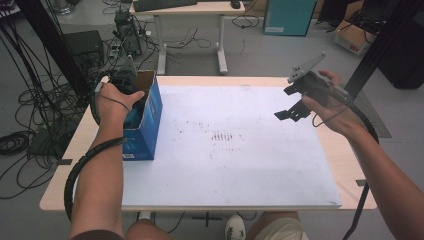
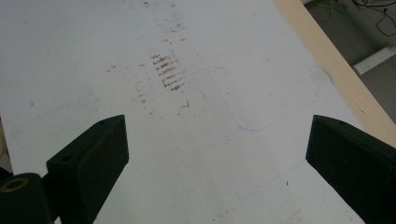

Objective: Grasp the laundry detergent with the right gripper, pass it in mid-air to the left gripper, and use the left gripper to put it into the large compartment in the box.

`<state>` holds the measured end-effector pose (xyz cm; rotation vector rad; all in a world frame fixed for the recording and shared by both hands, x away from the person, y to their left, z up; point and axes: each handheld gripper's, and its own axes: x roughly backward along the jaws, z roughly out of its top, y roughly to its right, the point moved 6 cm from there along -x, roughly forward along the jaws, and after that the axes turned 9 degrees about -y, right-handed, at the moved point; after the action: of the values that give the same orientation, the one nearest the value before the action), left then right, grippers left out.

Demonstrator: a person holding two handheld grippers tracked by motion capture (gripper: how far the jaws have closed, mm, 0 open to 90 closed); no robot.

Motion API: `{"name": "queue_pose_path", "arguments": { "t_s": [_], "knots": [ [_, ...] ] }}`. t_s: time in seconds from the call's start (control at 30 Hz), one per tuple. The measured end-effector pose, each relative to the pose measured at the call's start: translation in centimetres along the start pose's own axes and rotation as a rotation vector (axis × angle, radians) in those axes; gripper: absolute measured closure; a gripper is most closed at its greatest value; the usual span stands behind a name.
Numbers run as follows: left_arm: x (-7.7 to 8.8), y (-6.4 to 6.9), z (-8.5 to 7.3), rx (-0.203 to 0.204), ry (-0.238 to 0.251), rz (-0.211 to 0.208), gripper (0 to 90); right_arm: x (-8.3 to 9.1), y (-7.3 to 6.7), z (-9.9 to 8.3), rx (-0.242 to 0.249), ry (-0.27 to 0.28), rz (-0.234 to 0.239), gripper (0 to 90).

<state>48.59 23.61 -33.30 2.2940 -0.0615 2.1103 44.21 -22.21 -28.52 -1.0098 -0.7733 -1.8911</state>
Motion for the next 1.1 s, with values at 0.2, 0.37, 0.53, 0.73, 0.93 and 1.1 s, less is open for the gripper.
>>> {"name": "queue_pose_path", "arguments": {
  "t_s": [0.2, 0.37, 0.53, 0.73, 0.93, 1.1],
  "knots": [
    [0.0, 0.03, -0.01, -0.001, -0.002, 0.0, 36.0, -0.11, -0.09, 0.11, -0.003, 0.0, 0.001, 5.9],
    [0.0, 0.04, -0.03, -0.001, -0.002, 0.0, 36.0, -0.14, -0.09, 0.15, 0.01, 0.0, 0.004, 5.9],
    [0.0, 0.05, -0.03, -0.001, -0.002, 0.001, 36.0, -0.06, -0.12, 0.12, -0.003, 0.003, 0.001, 5.9],
    [0.0, 0.11, 0.0, -0.002, -0.004, 0.003, 36.0, -0.09, -0.08, -0.02, 0.004, -0.001, 0.002, 5.8],
    [0.0, 0.08, -0.02, -0.002, -0.002, 0.002, 36.0, -0.15, -0.09, 0.01, 0.006, -0.005, 0.005, 5.9],
    [-0.01, 0.07, -0.03, -0.001, -0.001, 0.002, 36.0, -0.27, -0.15, 0.1, -0.001, 0.002, 0.004, 5.9]
  ]
}}
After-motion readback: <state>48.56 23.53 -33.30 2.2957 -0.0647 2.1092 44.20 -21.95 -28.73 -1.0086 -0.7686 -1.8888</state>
